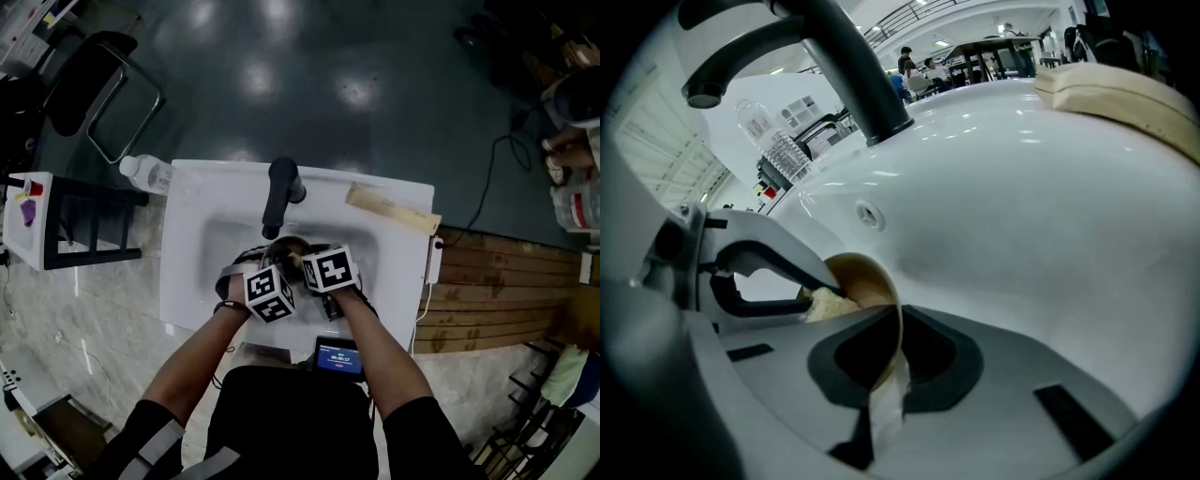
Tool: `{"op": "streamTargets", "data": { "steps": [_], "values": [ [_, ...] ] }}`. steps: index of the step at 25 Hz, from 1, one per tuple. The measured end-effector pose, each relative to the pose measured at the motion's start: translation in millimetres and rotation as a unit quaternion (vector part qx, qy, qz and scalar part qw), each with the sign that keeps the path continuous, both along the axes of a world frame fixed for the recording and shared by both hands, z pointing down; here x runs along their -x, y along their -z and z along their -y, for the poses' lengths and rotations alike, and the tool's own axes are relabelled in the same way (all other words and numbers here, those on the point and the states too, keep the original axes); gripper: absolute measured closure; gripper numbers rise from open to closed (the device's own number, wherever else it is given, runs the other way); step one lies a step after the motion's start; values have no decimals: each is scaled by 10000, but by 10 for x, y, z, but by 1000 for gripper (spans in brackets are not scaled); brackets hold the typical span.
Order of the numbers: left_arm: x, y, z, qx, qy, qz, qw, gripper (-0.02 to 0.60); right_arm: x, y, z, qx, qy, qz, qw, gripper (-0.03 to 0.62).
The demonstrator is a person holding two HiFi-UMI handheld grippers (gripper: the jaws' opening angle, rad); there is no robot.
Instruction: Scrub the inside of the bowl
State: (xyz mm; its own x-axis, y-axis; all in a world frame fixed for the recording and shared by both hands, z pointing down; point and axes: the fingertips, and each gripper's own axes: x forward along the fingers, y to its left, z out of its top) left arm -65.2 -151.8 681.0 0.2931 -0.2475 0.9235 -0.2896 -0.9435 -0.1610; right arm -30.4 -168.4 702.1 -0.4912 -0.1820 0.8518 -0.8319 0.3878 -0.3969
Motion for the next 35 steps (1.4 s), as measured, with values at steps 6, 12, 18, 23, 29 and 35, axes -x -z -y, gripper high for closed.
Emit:
{"op": "streamTargets", "data": {
  "steps": [6, 12, 18, 23, 29, 35],
  "values": [
    [119, 60, 209, -195, 289, 0, 9994, 565, -28, -19, -6, -14, 43, -67, 10000, 576],
    [201, 173, 254, -184, 584, -176, 9980, 564, -33, -6, 8, 7, 13, -85, 10000, 576],
    [268, 408, 256, 253, 1599, -1208, 9794, 565, -70, 10, 43, 14, -33, -68, 10000, 576],
    [393, 436, 207, 363, 1932, -1402, 9704, 565, -4, 78, 62, 21, 51, 255, 9997, 520],
    [476, 496, 113, 357, 2166, -1587, 9626, 565, -104, 300, 110, -192, 178, 366, 9990, 470],
    [458, 763, -3, 486, 2523, -2193, 9412, 565, -250, 769, 63, -627, 357, 745, 9946, 471]
  ]
}}
